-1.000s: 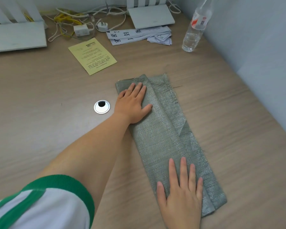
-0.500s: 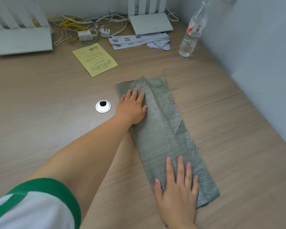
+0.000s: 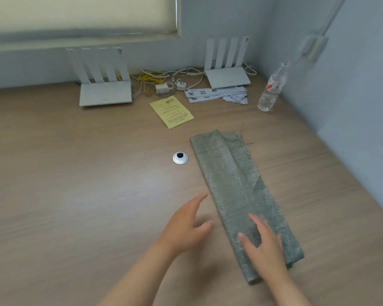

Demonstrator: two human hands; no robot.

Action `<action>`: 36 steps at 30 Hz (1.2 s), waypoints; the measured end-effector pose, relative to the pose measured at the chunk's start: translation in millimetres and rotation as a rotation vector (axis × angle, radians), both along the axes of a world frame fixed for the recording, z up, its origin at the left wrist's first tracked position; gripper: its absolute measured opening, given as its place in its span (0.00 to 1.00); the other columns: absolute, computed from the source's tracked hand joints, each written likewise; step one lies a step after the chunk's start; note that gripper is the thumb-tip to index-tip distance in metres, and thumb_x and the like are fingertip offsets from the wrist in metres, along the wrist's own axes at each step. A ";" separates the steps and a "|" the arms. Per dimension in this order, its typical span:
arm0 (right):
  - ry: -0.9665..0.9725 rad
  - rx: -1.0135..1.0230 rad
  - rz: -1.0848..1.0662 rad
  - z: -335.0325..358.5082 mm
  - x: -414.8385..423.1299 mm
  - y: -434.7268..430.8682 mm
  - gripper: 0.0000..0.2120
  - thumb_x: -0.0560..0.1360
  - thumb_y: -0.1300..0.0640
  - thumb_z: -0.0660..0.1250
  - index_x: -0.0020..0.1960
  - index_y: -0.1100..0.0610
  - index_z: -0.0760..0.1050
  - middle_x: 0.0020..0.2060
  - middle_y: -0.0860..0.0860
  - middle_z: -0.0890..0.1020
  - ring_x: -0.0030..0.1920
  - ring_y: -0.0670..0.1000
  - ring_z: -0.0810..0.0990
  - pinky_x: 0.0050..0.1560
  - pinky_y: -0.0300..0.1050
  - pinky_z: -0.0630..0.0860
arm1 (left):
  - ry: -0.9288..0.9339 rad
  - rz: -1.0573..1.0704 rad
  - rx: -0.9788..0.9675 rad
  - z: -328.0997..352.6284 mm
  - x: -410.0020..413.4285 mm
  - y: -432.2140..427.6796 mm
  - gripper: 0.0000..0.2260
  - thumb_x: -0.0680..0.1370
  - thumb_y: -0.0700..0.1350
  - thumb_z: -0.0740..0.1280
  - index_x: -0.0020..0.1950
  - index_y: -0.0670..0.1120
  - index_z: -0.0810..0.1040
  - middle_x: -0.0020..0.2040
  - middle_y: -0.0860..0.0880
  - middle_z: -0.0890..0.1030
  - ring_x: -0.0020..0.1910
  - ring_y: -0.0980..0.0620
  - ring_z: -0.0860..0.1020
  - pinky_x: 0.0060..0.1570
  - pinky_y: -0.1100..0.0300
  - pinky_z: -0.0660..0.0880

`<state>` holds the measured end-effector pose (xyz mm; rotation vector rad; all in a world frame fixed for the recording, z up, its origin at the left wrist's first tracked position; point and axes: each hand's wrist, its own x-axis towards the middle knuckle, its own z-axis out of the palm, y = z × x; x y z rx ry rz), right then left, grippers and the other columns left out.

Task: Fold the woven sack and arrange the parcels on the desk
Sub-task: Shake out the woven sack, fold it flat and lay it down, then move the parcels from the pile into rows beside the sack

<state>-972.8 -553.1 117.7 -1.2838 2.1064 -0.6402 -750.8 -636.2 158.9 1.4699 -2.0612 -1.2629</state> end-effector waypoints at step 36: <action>-0.645 -0.325 0.557 237.2 397.1 108.8 0.25 0.75 0.55 0.73 0.66 0.35 0.74 0.65 0.35 0.78 0.66 0.38 0.76 0.65 0.49 0.75 | 0.157 0.633 -0.241 210.3 418.5 245.1 0.32 0.67 0.62 0.70 0.71 0.65 0.69 0.67 0.68 0.75 0.69 0.70 0.70 0.66 0.67 0.67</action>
